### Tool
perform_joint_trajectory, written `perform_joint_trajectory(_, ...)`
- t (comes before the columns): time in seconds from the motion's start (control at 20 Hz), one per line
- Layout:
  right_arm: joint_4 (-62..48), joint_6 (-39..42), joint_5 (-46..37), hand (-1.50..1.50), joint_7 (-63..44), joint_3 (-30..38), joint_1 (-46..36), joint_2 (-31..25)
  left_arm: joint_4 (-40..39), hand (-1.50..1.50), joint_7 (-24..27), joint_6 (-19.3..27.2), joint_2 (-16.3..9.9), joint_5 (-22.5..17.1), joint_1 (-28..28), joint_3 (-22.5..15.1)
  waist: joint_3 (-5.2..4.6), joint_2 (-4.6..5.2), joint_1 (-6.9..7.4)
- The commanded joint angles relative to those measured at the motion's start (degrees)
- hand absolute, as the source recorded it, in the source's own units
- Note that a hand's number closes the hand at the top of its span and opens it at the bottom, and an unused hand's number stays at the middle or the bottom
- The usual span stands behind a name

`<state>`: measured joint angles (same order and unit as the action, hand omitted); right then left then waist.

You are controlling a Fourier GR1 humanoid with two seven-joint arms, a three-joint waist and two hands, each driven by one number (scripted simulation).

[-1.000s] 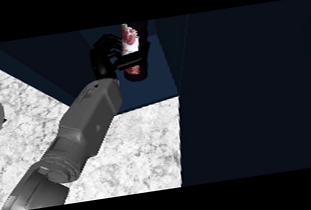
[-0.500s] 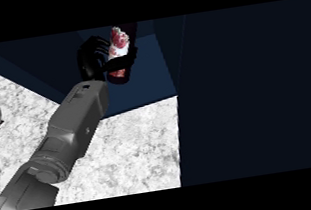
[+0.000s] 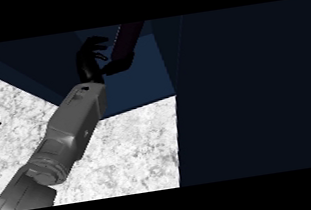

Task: Pick up the wine, place it into the cabinet and close the cabinet

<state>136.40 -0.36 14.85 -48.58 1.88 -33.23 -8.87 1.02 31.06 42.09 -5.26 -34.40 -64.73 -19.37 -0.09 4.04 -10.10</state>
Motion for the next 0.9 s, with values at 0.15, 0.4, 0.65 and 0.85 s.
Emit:
perform_joint_trajectory(0.15,1.58,-0.17,0.54,-1.5,-0.56,-0.69,0.65,0.47,-0.97,-1.5,-1.65,-1.93,-3.11,0.42,1.77,-0.24,-0.19,0.31,0.12)
perform_joint_trajectory(0.4,1.68,0.53,1.11,-1.5,-0.34,-0.16,0.48,-0.14,-0.96,-1.5,-1.36,-4.02,-3.32,0.05,2.72,0.15,-0.17,0.34,0.26)
perform_joint_trajectory(0.65,1.59,-0.1,0.74,-1.5,-0.81,-0.28,0.55,0.1,-0.96,-1.5,-0.8,-5.52,-5.0,1.13,0.51,-0.83,-0.13,-0.48,1.15)
perform_joint_trajectory(0.85,1.17,-0.5,0.83,-1.5,-0.62,0.3,-0.42,0.17,-0.26,-1.5,0.76,-11.44,-5.43,2.73,1.11,-2.45,-0.13,-0.68,2.05)
